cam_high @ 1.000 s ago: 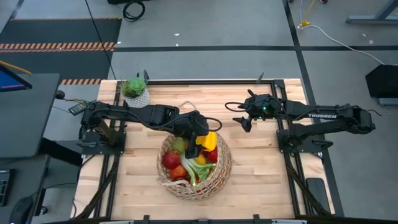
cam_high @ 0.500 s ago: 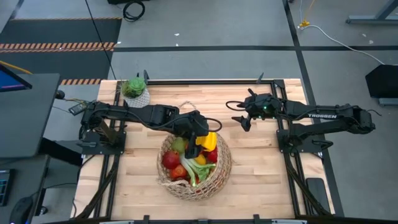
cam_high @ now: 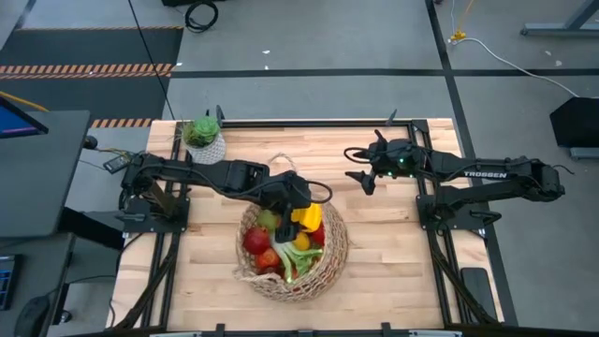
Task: Build produce basket
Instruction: Put the bell pepper into the basket, then return to home position
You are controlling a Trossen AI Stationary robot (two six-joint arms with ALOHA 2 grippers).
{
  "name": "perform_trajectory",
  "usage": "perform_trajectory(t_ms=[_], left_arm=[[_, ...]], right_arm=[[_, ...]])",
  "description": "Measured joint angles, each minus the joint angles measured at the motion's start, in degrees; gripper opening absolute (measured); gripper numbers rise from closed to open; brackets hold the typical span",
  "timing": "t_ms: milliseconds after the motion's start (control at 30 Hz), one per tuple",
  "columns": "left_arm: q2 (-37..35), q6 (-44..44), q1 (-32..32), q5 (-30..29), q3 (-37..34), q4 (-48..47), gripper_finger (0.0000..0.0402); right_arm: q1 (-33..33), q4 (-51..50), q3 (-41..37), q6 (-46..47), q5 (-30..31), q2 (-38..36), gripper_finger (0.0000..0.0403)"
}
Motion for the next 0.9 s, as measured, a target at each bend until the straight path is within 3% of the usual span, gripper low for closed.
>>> perform_trajectory(t_ms=[300, 467, 900], left_arm=[[0.0, -0.4, -0.3, 0.0, 0.0, -2.6, 0.0355], [0.0, 0.8, -0.2, -0.7, 0.0, -3.1, 0.0394], [-0.1, -3.0, -0.1, 0.0, 0.0, -3.5, 0.0397]], right_arm=[[0.0, 1.3, 0.0, 0.0, 0.0, 0.0, 0.0348], [0.0, 2.3, 0.0, 0.0, 0.0, 0.0, 0.0348], [0.0, 2.3, 0.0, 0.0, 0.0, 0.0, 0.0348]])
